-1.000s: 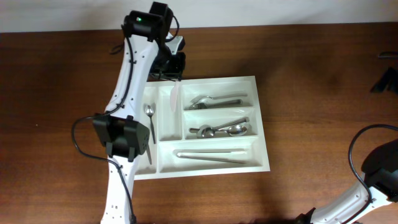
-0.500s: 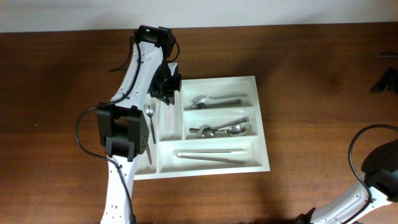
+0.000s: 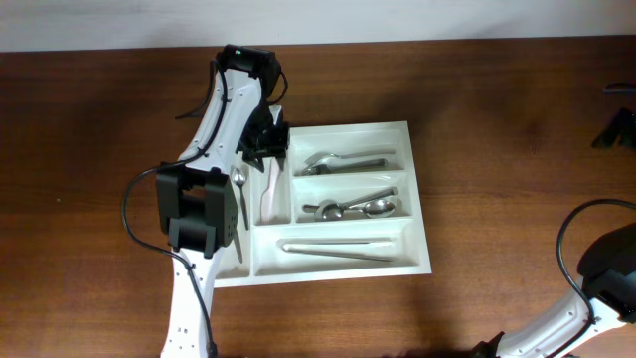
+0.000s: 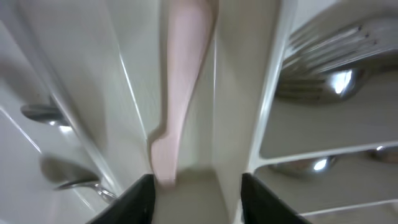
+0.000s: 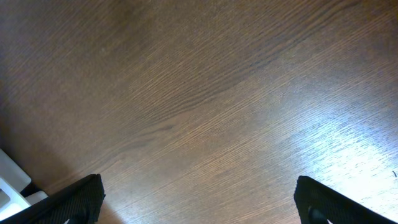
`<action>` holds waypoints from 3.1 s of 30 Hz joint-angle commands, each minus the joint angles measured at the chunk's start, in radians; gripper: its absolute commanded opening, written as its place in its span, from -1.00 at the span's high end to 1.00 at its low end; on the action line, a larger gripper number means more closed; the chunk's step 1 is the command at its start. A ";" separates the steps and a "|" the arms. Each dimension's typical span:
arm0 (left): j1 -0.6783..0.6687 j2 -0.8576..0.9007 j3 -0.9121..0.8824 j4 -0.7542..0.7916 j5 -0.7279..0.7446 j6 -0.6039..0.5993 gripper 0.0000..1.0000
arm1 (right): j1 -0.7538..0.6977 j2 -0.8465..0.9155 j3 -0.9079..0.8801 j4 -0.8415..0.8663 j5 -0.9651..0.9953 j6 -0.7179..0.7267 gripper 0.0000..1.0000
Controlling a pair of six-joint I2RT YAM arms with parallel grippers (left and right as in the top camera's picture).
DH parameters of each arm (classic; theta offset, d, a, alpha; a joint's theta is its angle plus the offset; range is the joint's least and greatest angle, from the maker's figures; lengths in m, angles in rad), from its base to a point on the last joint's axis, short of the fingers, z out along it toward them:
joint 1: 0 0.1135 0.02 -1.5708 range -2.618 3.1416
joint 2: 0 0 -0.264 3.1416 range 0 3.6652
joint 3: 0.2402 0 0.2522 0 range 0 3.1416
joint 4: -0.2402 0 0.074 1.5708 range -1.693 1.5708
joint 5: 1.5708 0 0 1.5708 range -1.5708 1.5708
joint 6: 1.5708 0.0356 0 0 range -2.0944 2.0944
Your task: Pack container
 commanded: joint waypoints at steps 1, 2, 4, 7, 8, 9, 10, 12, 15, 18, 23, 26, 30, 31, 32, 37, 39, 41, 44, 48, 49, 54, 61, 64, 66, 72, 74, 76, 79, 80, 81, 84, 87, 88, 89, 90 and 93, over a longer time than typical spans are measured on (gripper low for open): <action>0.021 -0.004 -0.002 0.008 -0.004 0.001 -0.04 | 0.002 -0.001 -0.002 0.002 -0.005 0.008 -0.98; 0.027 -0.004 0.005 0.003 -0.003 0.001 -0.07 | 0.002 -0.001 -0.002 0.002 -0.005 0.008 -0.99; 0.041 -0.004 0.037 -0.022 -0.004 0.002 -0.13 | 0.002 -0.001 -0.002 0.002 -0.005 0.008 -0.98; 0.075 -0.022 0.146 -0.026 0.059 0.068 -0.30 | 0.002 -0.001 -0.002 0.002 -0.005 0.008 -0.98; 0.085 -0.031 0.189 -0.026 0.065 0.085 -0.34 | 0.002 -0.001 -0.002 0.002 -0.005 0.008 -0.98; 0.093 -0.042 0.224 -0.026 0.065 0.098 -0.39 | 0.002 -0.001 -0.002 0.002 -0.005 0.008 -0.98; 0.103 -0.055 0.265 -0.026 0.064 0.120 -0.46 | 0.002 -0.001 -0.002 0.002 -0.005 0.008 -0.98; 0.122 -0.089 0.344 -0.026 0.064 0.176 -0.57 | 0.002 -0.001 -0.002 0.002 -0.005 0.008 -0.98; 0.155 -0.190 0.427 -0.026 0.014 0.220 -0.89 | 0.002 -0.001 -0.002 0.002 -0.005 0.008 -0.98; 0.171 -0.277 0.427 -0.026 -0.004 0.222 -0.99 | 0.002 -0.001 -0.002 0.002 -0.005 0.008 -0.97; 0.167 -0.466 0.410 -0.026 -0.004 0.227 -0.99 | 0.002 -0.001 -0.002 0.002 -0.005 0.008 -0.97; 0.160 -0.640 0.296 -0.026 -0.004 0.226 -0.99 | 0.002 -0.001 -0.002 0.002 -0.005 0.008 -0.98; 0.140 -0.857 0.060 -0.025 -0.009 0.226 -0.99 | 0.002 -0.001 -0.002 0.002 -0.005 0.008 -0.98; 0.129 -0.970 -0.079 -0.025 -0.015 0.225 -0.99 | 0.002 -0.001 -0.002 0.002 -0.005 0.008 -0.98; 0.124 -1.022 -0.144 -0.025 -0.016 0.220 -0.98 | 0.002 -0.001 -0.002 0.002 -0.005 0.008 -0.98; 0.115 -1.287 -0.443 0.009 -0.011 0.156 -0.99 | 0.002 -0.001 -0.002 0.002 -0.005 0.008 -0.98; 0.115 -1.402 -0.550 0.042 -0.011 0.135 -0.99 | 0.002 -0.001 -0.002 0.002 -0.005 0.008 -0.98; 0.116 -1.517 -0.644 0.082 -0.011 0.134 -0.99 | 0.002 -0.001 -0.002 0.002 -0.005 0.008 -0.98; 0.116 -1.695 -0.773 0.170 -0.012 0.104 -0.98 | 0.002 -0.001 -0.002 0.002 -0.005 0.008 -0.98; 0.116 -1.881 -0.903 0.286 -0.012 0.080 -0.98 | 0.002 -0.001 -0.002 0.002 -0.005 0.008 -0.98; 0.116 -1.916 -0.927 0.302 -0.012 0.080 -0.99 | 0.002 -0.001 -0.002 0.002 -0.005 0.008 -0.98; 0.116 -2.004 -0.963 0.251 -0.012 0.080 -0.99 | 0.002 -0.001 -0.002 0.002 -0.005 0.008 -0.98; 0.116 -2.014 -0.963 0.060 0.030 0.080 -0.98 | 0.002 -0.001 -0.002 0.002 -0.005 0.008 -0.98; 0.116 -2.014 -0.963 0.080 0.050 0.080 -0.99 | 0.002 -0.001 -0.002 0.002 -0.005 0.008 -0.98; 0.116 -2.014 -0.970 0.130 0.049 0.116 -0.99 | 0.002 -0.001 -0.002 0.002 -0.005 0.008 -0.98; 0.116 -2.014 -1.102 0.344 0.049 0.466 -0.99 | 0.002 -0.001 -0.002 0.002 -0.005 0.008 -0.98; 0.116 -2.014 -1.182 0.405 0.049 0.516 -0.99 | 0.002 -0.001 -0.002 0.002 -0.005 0.008 -0.98; 0.117 -2.014 -1.281 0.480 0.049 0.518 -0.99 | 0.002 -0.001 -0.002 0.002 -0.005 0.008 -0.98; 0.118 -2.036 -1.441 0.631 0.047 0.519 -0.99 | 0.002 -0.001 -0.002 0.002 -0.005 0.008 -0.98; 0.119 -2.050 -1.489 0.681 0.038 0.519 -0.99 | 0.002 -0.001 -0.002 0.002 -0.005 0.008 -0.98; 0.121 -2.074 -1.548 0.746 0.014 0.519 -0.99 | 0.002 -0.001 -0.002 0.002 -0.005 0.008 -0.98; 0.142 -2.134 -1.683 0.896 -0.031 0.519 -0.99 | 0.002 -0.001 -0.002 0.002 -0.005 0.008 -0.98; 0.178 -2.203 -1.815 1.028 -0.031 0.519 -0.99 | 0.002 -0.001 -0.002 0.002 -0.005 0.008 -0.98; 0.189 -2.228 -1.854 1.062 -0.031 0.519 -0.99 | 0.002 -0.001 -0.002 0.002 -0.005 0.008 -0.98; 0.201 -2.256 -1.891 1.093 -0.031 0.519 -0.99 | 0.002 -0.001 -0.002 0.002 -0.005 0.008 -0.97; 0.212 -2.285 -1.925 1.117 -0.030 0.518 -0.99 | 0.002 -0.001 -0.002 0.002 -0.005 0.008 -0.98; 0.237 -2.360 -1.999 1.157 -0.031 0.519 -0.98 | 0.002 -0.001 -0.002 0.002 -0.005 0.008 -0.98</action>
